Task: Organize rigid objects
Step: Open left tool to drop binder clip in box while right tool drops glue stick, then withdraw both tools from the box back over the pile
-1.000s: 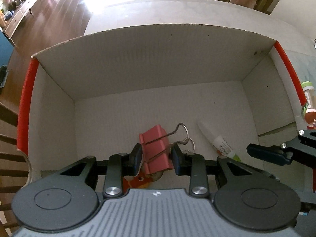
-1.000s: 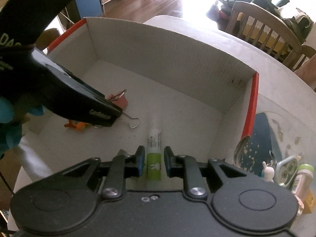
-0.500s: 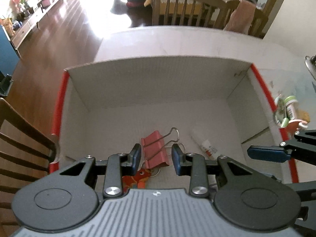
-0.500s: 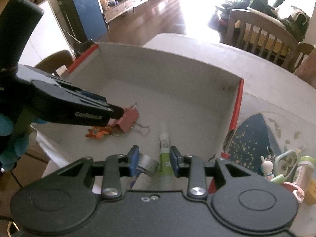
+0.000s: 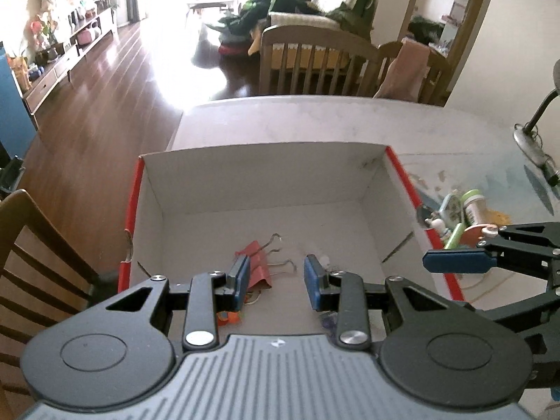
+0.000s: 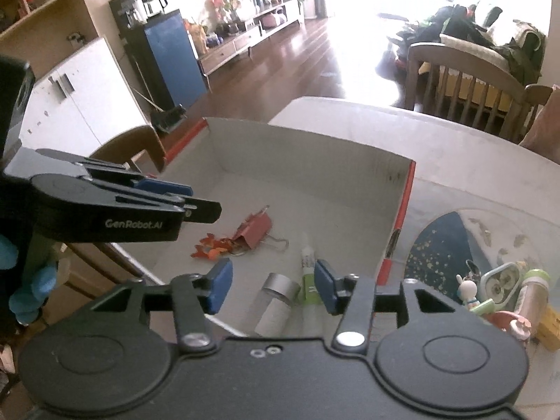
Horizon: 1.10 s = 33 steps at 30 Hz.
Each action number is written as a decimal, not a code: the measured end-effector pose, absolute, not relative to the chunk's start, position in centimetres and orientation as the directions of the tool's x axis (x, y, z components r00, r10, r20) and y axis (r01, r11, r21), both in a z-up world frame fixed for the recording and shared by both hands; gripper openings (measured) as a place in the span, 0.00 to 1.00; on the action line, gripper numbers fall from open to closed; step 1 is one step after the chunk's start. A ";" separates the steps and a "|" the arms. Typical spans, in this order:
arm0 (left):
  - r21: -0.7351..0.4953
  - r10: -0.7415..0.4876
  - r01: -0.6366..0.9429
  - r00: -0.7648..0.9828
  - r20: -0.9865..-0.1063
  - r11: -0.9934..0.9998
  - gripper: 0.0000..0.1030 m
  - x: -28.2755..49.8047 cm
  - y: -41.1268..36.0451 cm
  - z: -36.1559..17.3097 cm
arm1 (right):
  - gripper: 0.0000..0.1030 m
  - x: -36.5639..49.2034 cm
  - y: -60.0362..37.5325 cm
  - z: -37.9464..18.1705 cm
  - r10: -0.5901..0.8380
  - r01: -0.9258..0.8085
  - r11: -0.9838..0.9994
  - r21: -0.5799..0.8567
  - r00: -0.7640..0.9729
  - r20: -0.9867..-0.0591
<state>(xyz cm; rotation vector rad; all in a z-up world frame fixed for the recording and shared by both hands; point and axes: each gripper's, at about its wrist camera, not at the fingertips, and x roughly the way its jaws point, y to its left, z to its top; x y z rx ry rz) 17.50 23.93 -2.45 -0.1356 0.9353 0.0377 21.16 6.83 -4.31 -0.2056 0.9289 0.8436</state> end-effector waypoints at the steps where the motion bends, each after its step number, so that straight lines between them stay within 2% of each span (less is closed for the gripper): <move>1: -0.104 -0.028 -0.092 0.600 -0.800 0.990 0.31 17.1 23.8 -2.2 | 0.56 21.0 6.6 -4.0 0.557 -0.719 0.670 0.188 0.318 -0.767; 5: -0.109 -0.023 -0.101 0.621 -0.783 0.989 0.33 15.7 23.5 -1.1 | 0.62 20.2 5.3 -3.1 0.584 -0.715 0.668 0.208 0.330 -0.742; 6: -0.109 -0.020 -0.104 0.628 -0.778 0.989 0.38 15.4 23.4 -0.9 | 0.63 20.0 5.0 -2.8 0.591 -0.714 0.667 0.211 0.335 -0.734; 8: -0.105 -0.010 -0.109 0.646 -0.763 0.988 0.64 14.6 23.0 -0.4 | 0.67 19.7 4.4 -2.2 0.606 -0.718 0.662 0.216 0.342 -0.718; 9: -0.101 -0.004 -0.109 0.660 -0.751 0.989 0.66 14.2 22.7 0.0 | 0.71 19.5 4.0 -2.0 0.612 -0.718 0.660 0.219 0.346 -0.711; 12: -0.090 0.007 -0.107 0.681 -0.732 0.990 0.67 13.6 21.6 0.7 | 0.80 18.9 2.5 -1.2 0.639 -0.717 0.655 0.238 0.358 -0.681; 18: -0.089 0.003 -0.093 0.707 -0.707 0.992 0.67 12.7 19.2 1.5 | 0.91 17.8 -0.8 -0.4 0.664 -0.697 0.667 0.263 0.397 -0.634; 22: -0.098 -0.007 -0.083 0.724 -0.690 0.992 0.76 12.3 17.3 1.8 | 0.93 17.4 -2.9 -0.2 0.672 -0.694 0.673 0.255 0.429 -0.603; 30: -0.142 -0.059 -0.046 0.756 -0.652 0.989 0.77 11.9 13.4 1.8 | 0.93 17.5 -8.4 -0.8 0.658 -0.653 0.707 0.271 0.466 -0.591; 33: -0.154 -0.065 -0.043 0.771 -0.633 0.987 0.81 11.9 12.0 1.7 | 0.93 17.9 -10.6 -1.5 0.648 -0.629 0.724 0.283 0.478 -0.594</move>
